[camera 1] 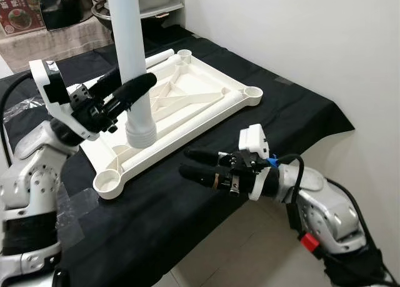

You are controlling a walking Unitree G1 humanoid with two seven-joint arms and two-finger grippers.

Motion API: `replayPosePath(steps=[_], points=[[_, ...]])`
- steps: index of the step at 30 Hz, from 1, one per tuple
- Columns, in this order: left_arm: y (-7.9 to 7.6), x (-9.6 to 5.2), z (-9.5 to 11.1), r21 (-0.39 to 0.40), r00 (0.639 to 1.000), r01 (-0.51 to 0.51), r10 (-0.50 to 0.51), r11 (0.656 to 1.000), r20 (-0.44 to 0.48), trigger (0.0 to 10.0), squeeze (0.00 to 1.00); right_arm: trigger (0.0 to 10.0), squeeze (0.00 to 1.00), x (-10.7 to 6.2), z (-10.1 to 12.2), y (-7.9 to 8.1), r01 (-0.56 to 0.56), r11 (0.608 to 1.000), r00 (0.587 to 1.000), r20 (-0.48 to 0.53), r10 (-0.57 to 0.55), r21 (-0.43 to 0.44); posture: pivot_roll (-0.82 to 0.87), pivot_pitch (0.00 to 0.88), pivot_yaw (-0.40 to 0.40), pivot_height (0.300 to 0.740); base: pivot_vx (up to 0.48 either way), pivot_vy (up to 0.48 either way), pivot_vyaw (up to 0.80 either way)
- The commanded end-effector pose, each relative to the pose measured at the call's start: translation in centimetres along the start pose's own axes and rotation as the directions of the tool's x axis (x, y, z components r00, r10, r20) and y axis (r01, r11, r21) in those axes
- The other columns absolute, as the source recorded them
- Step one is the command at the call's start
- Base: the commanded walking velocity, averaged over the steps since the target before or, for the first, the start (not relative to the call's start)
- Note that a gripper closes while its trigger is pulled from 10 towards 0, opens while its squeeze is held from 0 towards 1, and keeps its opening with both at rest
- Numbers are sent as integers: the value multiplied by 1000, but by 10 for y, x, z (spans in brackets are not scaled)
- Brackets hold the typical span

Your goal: Building children table

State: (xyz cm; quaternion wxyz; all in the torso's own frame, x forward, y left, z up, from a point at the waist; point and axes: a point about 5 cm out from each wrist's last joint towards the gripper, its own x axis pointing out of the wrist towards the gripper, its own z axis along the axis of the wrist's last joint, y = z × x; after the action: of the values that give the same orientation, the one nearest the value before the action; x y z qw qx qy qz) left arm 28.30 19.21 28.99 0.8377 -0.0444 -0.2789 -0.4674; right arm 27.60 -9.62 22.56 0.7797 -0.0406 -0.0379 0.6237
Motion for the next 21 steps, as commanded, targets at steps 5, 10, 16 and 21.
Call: replayPosePath(steps=[5, 10, 16, 21], points=[[-23, 15, -11, -20, 993, 112, -113, 993, -28, 10000, 0, 10000, 0, 18, 22, -9, -34, 999, 995, 96, 30, 36, -41, 74, -30, 740, 0, 0, 0], [-23, 28, -4, 14, 993, 121, -121, 993, 0, 10000, 0, 10000, 0, 20, 53, -4, -197, 980, 957, 224, 185, 34, -32, 71, -35, 740, 0, 0, 0], [-21, 38, 17, 58, 990, 124, -128, 991, 64, 10000, 0, 10000, 0, 17, 54, -16, -196, 980, 969, 161, 189, 23, -25, 63, -43, 740, 0, 0, 0], [-25, 40, 16, 44, 988, 130, -133, 991, 77, 10000, 0, 10000, 0, 22, 49, -18, -188, 982, 973, 140, 183, 30, -25, 62, -42, 740, 0, 0, 0]])
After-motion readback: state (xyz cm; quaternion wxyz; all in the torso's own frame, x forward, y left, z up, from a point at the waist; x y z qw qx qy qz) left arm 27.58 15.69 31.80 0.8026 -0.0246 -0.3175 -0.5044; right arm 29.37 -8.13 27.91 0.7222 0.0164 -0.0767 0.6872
